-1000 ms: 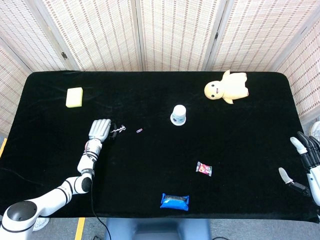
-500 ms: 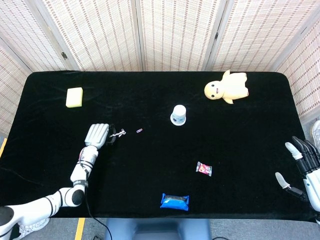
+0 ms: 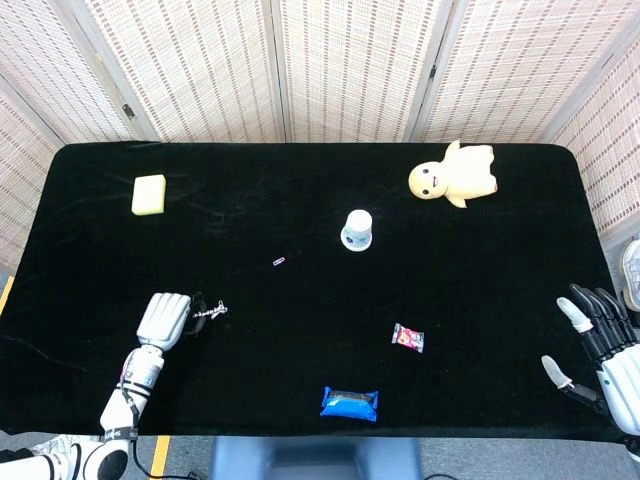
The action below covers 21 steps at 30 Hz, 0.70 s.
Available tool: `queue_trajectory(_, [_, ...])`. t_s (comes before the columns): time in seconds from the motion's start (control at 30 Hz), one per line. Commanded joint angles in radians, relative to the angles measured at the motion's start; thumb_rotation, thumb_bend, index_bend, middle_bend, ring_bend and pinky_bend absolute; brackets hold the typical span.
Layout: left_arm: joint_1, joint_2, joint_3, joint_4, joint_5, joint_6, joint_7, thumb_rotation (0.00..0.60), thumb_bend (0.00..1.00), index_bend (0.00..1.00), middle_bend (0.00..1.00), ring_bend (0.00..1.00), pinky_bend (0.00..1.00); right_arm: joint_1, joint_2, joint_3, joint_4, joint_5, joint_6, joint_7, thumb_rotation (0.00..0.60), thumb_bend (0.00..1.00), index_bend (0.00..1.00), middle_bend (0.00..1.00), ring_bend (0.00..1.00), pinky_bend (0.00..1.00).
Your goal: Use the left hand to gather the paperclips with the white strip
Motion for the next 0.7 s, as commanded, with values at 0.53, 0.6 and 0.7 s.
queue_trajectory(0.53, [0.030,0.039,-0.039,-0.008,-0.030,-0.009,0.014,0.600,0.21,0.23,1.00,1.00,1.00,0.011,0.001,0.000,-0.006,0.011,-0.019,-0.008,0.600,0.36,0.01,0.00,0.00,0.00])
queue_trajectory(0.6, [0.035,0.052,-0.044,-0.012,-0.033,-0.010,0.002,0.600,0.18,0.17,1.00,1.00,1.00,0.012,0.001,-0.001,-0.008,0.013,-0.022,-0.010,0.600,0.36,0.01,0.00,0.00,0.00])
queue_trajectory(0.7, [0.045,0.077,-0.045,-0.025,-0.023,0.001,-0.003,0.600,0.15,0.13,1.00,1.00,1.00,0.012,0.001,-0.002,-0.009,0.012,-0.023,-0.012,0.600,0.36,0.01,0.00,0.00,0.00])
